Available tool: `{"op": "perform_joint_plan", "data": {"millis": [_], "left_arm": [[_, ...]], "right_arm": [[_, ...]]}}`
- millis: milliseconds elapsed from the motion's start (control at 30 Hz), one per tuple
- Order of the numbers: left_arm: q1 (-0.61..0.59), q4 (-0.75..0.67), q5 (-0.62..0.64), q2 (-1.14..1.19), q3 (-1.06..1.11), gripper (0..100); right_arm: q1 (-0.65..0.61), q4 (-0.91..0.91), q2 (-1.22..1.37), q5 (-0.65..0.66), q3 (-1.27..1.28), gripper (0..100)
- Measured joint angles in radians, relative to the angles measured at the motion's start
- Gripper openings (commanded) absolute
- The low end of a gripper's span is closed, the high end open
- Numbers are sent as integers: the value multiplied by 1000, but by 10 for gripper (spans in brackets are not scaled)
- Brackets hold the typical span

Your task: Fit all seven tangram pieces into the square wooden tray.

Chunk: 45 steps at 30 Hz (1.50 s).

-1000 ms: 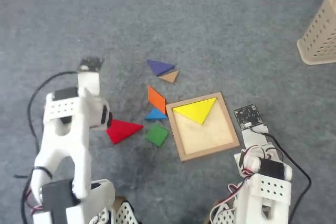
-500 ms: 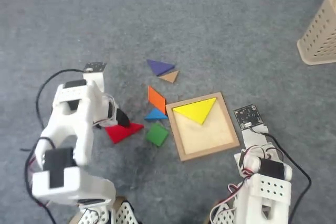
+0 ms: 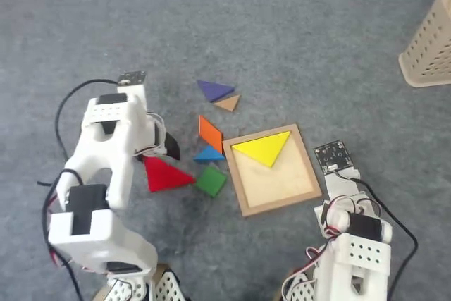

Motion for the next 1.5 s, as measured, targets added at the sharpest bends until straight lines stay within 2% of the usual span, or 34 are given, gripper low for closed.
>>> {"op": "perform_joint_plan", "data": {"millis": [167,433,700,933,1033,1100,1200,1333,1500], "left_arm": [[58,18,3,0,0,254],[64,57,6,0,5,231],[107,-58,-9,0,31,228],[153,-153,-204,0,29,227],[161,-157,-325,0,2,183],[150,-141,-359,-5,-25,145],[132,-60,-334,-69,-35,160],[135,94,-163,-201,-11,254],[115,100,-123,-276,129,310]], "right_arm": [[0,0,0,0,0,13],[0,0,0,0,0,13],[0,0,0,0,0,13],[0,0,0,0,0,13],[0,0,0,0,0,13],[0,0,0,0,0,15],[0,0,0,0,0,15],[0,0,0,0,0,16],[0,0,0,0,0,16]]}}
